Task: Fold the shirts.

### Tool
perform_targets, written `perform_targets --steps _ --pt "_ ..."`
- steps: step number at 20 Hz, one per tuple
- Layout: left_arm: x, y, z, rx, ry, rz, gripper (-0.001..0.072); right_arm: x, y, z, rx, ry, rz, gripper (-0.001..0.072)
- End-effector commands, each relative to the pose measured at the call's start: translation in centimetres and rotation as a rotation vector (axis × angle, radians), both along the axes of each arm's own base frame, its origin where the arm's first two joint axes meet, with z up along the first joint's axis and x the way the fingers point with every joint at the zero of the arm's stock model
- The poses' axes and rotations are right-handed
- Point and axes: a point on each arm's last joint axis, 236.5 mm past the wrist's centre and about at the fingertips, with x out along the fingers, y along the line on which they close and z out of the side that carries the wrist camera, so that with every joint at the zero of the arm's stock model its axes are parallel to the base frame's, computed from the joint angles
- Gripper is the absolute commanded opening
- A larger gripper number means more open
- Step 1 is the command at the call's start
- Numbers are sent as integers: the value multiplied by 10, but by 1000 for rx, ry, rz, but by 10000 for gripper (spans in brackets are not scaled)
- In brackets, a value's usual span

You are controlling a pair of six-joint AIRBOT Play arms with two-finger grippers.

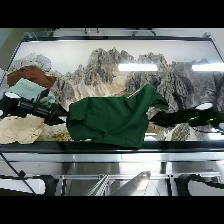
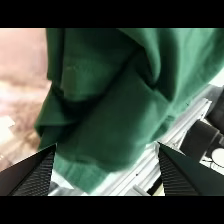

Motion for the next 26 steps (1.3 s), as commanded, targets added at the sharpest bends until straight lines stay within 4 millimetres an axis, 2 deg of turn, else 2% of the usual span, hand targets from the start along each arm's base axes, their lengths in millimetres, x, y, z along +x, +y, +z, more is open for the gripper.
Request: perform_targets --steps 1,3,4,5,7,8,11,13,15,16,18,20,22,23,24,26 --pt "0 -14 -9 27 -11 -26 707 -7 34 -18 1 4 62 291" --pt "1 -19 -11 35 -19 -36 706 -1 44 -15 36 -8 43 270" --pt "2 -20 -12 41 -25 -36 705 4 47 -10 62 -32 34 109" --pt "3 -20 -12 41 -26 -35 667 8 49 -6 75 -47 27 27" --pt "3 -21 -8 33 -26 -45 668 10 52 1 90 -59 42 27" --pt "2 -20 -2 19 -26 -57 630 10 54 6 104 -66 59 27" --pt "1 -21 26 -36 -42 -138 6 9 61 33 156 -104 109 26" --pt "4 -25 50 -77 -71 -163 20 10 59 65 196 -156 133 26" --pt "12 -33 85 -137 -141 -164 20 10 47 114 247 -227 140 26" --pt "15 -37 111 -181 -190 -163 20 11 39 142 266 -279 137 26" --pt "20 -43 174 -280 -327 -163 19 19 18 220 310 -479 92 26" --pt "14 -44 256 -406 -515 -175 19 24 -6 319 345 -764 -10 26" --pt "5 -38 347 -466 -797 -149 20 5 -26 419 352 -1061 -79 26" --pt "-6 -33 384 -467 -942 -149 21 -11 -32 459 334 -1186 -100 26" --pt "-19 -27 418 -445 -1072 -149 21 -26 -34 489 304 -1280 -114 26" --pt "-46 -19 463 -348 -1253 -139 23 -59 -29 533 231 -1440 -116 26"
